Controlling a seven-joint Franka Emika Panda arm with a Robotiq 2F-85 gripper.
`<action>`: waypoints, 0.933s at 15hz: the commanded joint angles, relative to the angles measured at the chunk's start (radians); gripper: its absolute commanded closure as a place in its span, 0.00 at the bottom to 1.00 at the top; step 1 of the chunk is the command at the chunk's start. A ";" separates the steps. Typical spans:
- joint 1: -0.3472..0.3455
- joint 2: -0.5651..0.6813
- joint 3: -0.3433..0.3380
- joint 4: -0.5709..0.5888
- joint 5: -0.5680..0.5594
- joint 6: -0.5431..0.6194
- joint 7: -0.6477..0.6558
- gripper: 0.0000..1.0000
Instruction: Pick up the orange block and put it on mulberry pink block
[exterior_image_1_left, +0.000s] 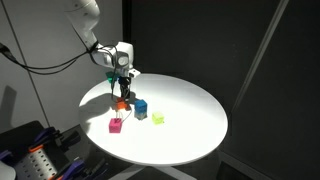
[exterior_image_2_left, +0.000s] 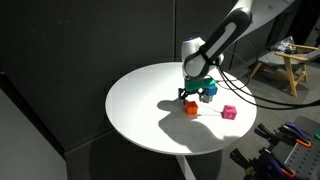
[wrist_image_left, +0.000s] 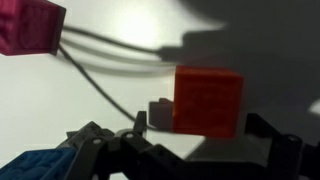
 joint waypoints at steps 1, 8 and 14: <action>0.018 0.024 -0.019 0.033 -0.010 -0.018 0.021 0.00; 0.019 0.039 -0.022 0.042 -0.009 -0.019 0.017 0.44; 0.022 0.016 -0.019 0.046 -0.011 -0.058 0.010 0.68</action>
